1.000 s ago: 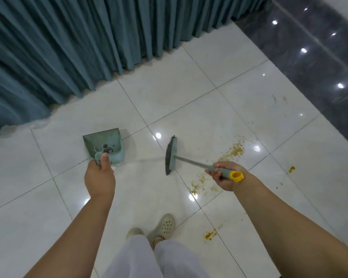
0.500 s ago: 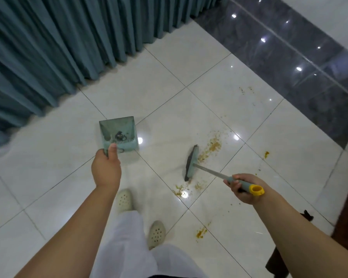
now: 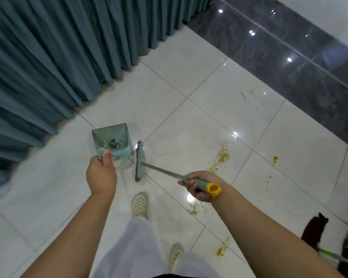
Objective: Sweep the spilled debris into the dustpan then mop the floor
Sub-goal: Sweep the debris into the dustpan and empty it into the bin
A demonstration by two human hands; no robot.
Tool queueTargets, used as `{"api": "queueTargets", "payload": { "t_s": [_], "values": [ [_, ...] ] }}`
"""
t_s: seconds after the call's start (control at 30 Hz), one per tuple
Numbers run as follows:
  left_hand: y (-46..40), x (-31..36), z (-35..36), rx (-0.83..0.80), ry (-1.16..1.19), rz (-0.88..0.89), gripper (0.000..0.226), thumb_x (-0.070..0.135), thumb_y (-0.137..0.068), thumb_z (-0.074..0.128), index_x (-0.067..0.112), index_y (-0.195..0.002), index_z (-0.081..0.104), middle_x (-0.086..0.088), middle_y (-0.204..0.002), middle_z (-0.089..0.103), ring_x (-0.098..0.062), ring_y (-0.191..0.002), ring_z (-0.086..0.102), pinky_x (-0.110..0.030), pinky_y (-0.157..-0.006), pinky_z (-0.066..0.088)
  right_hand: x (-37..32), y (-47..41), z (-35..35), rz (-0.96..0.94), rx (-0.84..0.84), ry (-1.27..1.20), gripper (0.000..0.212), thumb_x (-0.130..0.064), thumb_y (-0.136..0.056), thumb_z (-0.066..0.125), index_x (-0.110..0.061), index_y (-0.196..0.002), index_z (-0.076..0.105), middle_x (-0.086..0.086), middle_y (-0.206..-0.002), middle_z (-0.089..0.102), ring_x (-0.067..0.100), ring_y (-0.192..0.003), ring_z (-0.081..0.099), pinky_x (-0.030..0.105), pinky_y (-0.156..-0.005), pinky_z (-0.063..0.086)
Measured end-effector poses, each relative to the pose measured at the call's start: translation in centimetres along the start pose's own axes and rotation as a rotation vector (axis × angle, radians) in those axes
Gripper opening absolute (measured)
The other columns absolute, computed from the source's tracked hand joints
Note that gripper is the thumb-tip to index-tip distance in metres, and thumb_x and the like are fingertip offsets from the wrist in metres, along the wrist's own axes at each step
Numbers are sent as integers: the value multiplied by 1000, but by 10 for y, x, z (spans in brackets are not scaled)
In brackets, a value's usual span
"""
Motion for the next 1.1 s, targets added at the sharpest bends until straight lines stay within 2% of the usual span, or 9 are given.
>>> {"api": "queueTargets", "payload": {
  "t_s": [0.17, 0.3, 0.43, 0.53, 0.63, 0.73, 0.83, 0.97, 1.1],
  "values": [
    [-74, 28, -10, -37, -98, 59, 48, 47, -96, 40, 2, -84, 53, -17, -81, 62, -34, -76, 60, -39, -69, 49, -20, -45, 75, 74, -10, 27, 18, -10, -96, 44, 6, -98, 51, 9, -44, 53, 8, -28, 47, 13, -30, 42],
    [-113, 46, -5, -44, -153, 97, 47, 45, -96, 41, 2, -82, 52, -16, -79, 61, -33, -74, 58, -34, -64, 43, -50, -65, 86, 14, 57, -18, 17, -8, -95, 45, 4, -107, 47, 11, -47, 56, 8, -27, 46, 13, -29, 41],
    [-127, 65, 15, -86, -158, 123, 41, 44, -96, 43, 5, -84, 50, -18, -85, 63, -33, -79, 59, -40, -72, 48, -81, -56, 58, -33, 101, -91, 19, -10, -95, 46, 7, -91, 53, 6, -76, 48, 8, -29, 47, 13, -31, 42],
    [-127, 79, 37, -133, -145, 134, 36, 43, -97, 44, 8, -85, 48, -15, -85, 59, -32, -82, 58, -40, -76, 47, -99, -39, 23, -107, 176, -204, 16, -6, -95, 47, 8, -99, 51, 15, -83, 53, 10, -29, 46, 14, -29, 42],
    [-121, 90, 63, -196, -144, 148, 38, 43, -96, 45, 8, -84, 49, -17, -84, 61, -32, -81, 58, -38, -73, 46, -111, -23, -20, -167, 223, -307, 16, -6, -95, 46, 6, -107, 46, 20, -91, 54, 11, -29, 47, 14, -29, 42],
    [-114, 102, 88, -237, -129, 147, 40, 45, -96, 44, 7, -86, 51, -15, -83, 61, -29, -77, 56, -33, -68, 42, -117, -6, -61, -193, 255, -392, 26, -7, -97, 45, 3, -120, 39, 21, -91, 53, 12, -29, 48, 15, -28, 42],
    [-105, 121, 117, -274, -163, 183, 42, 45, -97, 43, 5, -84, 50, -12, -79, 56, -27, -74, 52, -32, -64, 39, -123, 10, -94, -213, 272, -448, 26, -8, -97, 43, 5, -119, 40, 20, -90, 52, 11, -28, 48, 15, -28, 42],
    [-92, 152, 161, -357, -156, 212, 46, 47, -96, 42, 5, -78, 48, -16, -75, 61, -32, -73, 59, -41, -68, 51, -140, 30, -125, -244, 309, -482, 20, -8, -98, 41, 6, -112, 42, 20, -88, 53, 11, -26, 46, 14, -27, 40],
    [-81, 188, 200, -393, -145, 233, 48, 48, -95, 42, 4, -79, 50, -19, -75, 61, -36, -74, 61, -47, -70, 54, -165, 37, -132, -237, 313, -425, 25, -7, -97, 42, 7, -118, 41, 16, -79, 52, 11, -26, 47, 14, -26, 39]
  ]
}}
Point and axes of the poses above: each hand's wrist, its own y-axis away from the middle knuckle, its own z-axis out of the palm, x = y × z, the point moved 6 cm from there along -y, towards the middle knuckle
